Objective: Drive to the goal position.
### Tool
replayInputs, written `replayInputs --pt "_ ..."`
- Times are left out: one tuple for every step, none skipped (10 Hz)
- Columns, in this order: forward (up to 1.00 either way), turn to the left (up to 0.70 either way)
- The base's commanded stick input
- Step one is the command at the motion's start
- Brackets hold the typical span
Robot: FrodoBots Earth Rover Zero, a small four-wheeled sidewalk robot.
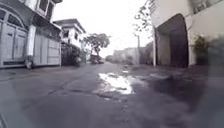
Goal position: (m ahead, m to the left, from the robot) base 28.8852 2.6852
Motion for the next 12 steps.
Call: replayInputs --pt "1.0 0.0" --pt "1.0 0.0" --pt "1.0 0.0" --pt "1.0 -0.06" --pt "1.0 -0.09" --pt "1.0 -0.09" --pt "1.0 -0.09" --pt "1.0 -0.09" --pt "1.0 -0.05" --pt "1.0 -0.01" --pt "1.0 0.0" --pt "1.0 -0.07"
